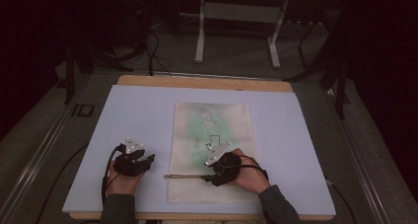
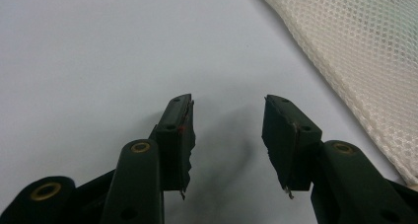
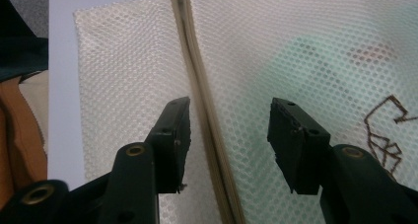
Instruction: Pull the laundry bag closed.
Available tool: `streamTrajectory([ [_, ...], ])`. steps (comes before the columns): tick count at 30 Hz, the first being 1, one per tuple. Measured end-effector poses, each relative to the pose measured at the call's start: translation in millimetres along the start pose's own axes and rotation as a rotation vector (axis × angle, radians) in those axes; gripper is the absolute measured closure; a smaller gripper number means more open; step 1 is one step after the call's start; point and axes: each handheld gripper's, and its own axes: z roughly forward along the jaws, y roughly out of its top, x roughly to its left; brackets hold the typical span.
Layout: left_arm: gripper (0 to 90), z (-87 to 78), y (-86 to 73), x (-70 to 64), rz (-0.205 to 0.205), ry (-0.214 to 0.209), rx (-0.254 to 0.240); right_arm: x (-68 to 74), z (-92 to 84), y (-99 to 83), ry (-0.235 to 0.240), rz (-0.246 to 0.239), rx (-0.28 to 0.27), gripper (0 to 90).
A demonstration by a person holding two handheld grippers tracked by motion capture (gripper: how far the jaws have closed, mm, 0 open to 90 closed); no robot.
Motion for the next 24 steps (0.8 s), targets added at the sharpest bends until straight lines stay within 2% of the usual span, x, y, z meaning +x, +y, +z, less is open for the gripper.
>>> streamTrajectory([
  [24, 54.5, 0.7, 0.2, 0.2, -0.001, -0.003, 0.003, 3.5, 12.5, 17.5, 0.037, -0.043, 0.018, 51.7],
])
